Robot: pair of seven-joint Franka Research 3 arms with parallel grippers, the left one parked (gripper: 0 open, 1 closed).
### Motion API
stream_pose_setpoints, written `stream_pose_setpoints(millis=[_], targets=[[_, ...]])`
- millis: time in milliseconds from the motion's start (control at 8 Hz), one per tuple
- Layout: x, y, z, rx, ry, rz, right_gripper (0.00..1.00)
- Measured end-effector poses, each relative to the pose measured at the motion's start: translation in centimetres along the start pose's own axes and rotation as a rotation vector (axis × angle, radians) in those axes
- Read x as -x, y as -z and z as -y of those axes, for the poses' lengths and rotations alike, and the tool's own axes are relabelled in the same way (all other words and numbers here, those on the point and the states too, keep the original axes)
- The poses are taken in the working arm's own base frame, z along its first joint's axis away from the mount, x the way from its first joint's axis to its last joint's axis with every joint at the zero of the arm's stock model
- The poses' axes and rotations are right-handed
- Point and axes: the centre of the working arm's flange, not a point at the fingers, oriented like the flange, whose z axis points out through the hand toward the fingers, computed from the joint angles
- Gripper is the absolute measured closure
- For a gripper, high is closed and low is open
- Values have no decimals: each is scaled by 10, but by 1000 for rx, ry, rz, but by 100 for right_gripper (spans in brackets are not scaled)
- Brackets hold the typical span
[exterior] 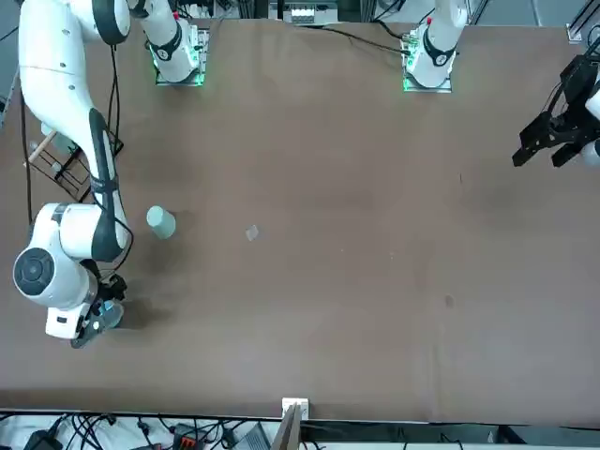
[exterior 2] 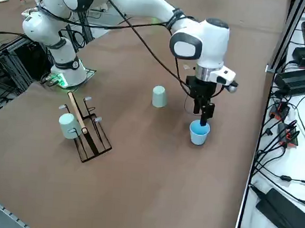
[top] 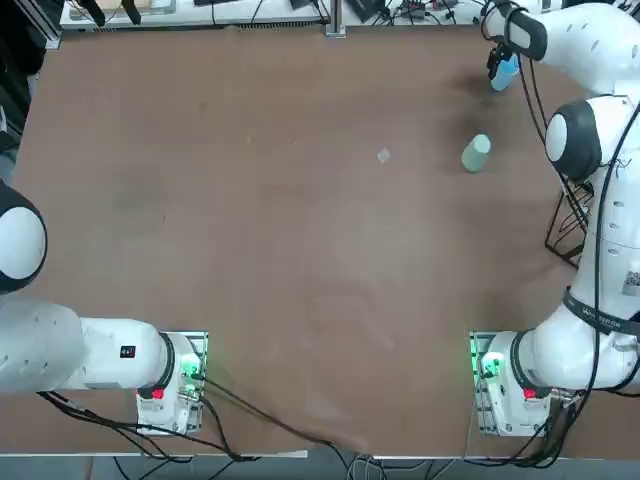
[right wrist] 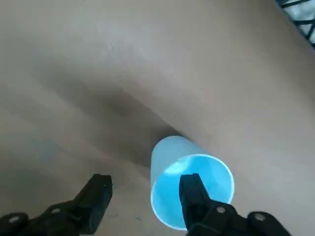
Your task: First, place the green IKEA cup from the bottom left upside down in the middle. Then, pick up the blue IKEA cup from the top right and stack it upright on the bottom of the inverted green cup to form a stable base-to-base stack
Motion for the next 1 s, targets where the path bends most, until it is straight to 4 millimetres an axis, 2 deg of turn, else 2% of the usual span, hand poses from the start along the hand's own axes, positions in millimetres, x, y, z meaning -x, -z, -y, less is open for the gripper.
stream_pose_setpoints(millis=[250, 500, 625, 750, 1000], targets=[[3, -10, -2, -6, 5, 9, 28], [10, -12, -10, -38, -30, -11, 63], [13, -13, -14, -53, -41, -21, 74], [16, -14, -16, -59, -46, -25, 94], [16, -1, -19, -57, -47, -34, 97]])
